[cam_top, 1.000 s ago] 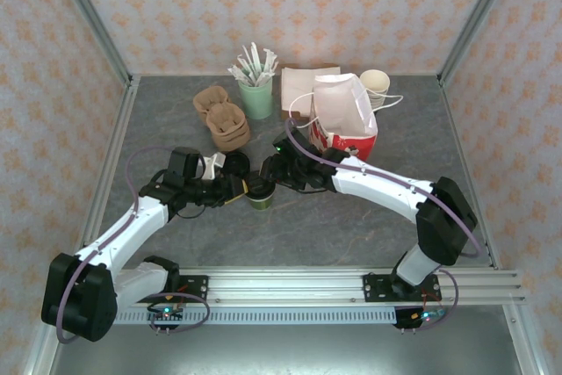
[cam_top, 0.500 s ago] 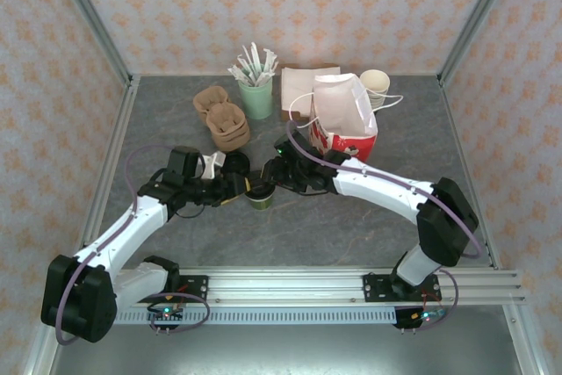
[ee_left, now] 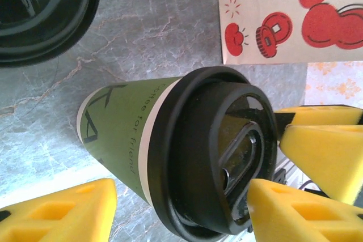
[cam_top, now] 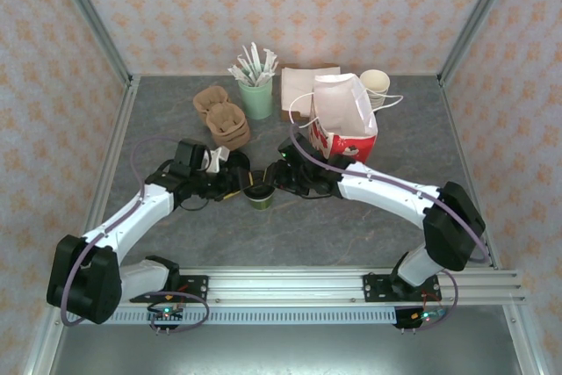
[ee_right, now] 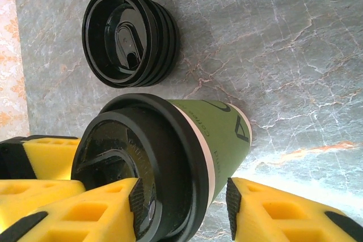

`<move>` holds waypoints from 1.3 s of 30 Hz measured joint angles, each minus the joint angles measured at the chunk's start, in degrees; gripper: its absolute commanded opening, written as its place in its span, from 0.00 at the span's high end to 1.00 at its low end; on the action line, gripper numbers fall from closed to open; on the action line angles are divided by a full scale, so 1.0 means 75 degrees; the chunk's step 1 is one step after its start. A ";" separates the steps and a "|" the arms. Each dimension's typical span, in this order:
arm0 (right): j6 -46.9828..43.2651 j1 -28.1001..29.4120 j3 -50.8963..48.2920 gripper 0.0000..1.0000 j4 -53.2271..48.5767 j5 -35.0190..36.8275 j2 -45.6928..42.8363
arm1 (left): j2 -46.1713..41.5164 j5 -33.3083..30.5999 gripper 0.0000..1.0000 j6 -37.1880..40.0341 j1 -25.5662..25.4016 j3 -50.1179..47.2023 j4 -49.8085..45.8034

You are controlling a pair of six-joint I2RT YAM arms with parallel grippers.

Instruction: Pack the takeout coffee

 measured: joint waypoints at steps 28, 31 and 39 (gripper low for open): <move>-0.0055 0.0050 -0.0455 0.58 0.0399 -0.0015 -0.0070 | 0.0038 -0.0198 0.52 -0.0417 -0.0251 -0.1075 0.2078; -0.0055 0.0050 -0.0495 0.62 0.0490 -0.0015 -0.0070 | 0.0035 -0.0198 0.51 -0.0414 -0.0251 -0.1116 0.2194; -0.0050 0.0096 -0.0796 0.64 0.1078 -0.0015 -0.0117 | -0.0009 -0.0227 0.50 -0.0274 -0.0251 -0.1116 0.2174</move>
